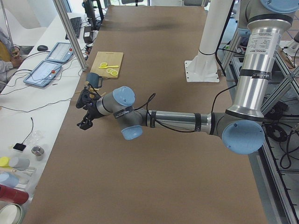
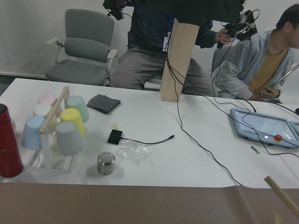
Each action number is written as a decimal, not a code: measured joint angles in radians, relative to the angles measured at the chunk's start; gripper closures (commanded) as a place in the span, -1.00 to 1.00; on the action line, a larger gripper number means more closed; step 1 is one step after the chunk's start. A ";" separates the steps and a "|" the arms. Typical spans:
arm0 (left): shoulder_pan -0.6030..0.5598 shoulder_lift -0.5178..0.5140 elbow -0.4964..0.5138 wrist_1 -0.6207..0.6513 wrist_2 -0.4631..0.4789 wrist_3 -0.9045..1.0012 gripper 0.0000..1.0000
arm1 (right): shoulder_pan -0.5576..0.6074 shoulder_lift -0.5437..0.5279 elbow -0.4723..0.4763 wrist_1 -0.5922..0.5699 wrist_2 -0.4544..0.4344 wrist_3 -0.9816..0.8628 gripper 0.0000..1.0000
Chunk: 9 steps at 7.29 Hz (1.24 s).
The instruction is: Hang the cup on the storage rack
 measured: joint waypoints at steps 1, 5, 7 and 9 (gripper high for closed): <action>-0.002 0.002 -0.004 0.065 -0.056 0.044 -0.95 | 0.000 -0.001 0.001 0.000 0.002 0.000 -1.00; -0.067 0.005 -0.050 0.390 -0.397 0.223 -0.94 | 0.000 -0.009 -0.001 0.001 0.004 -0.009 -1.00; -0.065 0.044 -0.170 0.599 -0.425 0.263 -0.94 | 0.004 -0.038 -0.004 -0.001 -0.003 -0.029 -1.00; -0.059 0.113 -0.266 0.785 -0.425 0.406 -0.94 | 0.018 -0.079 -0.005 -0.003 -0.022 -0.055 -1.00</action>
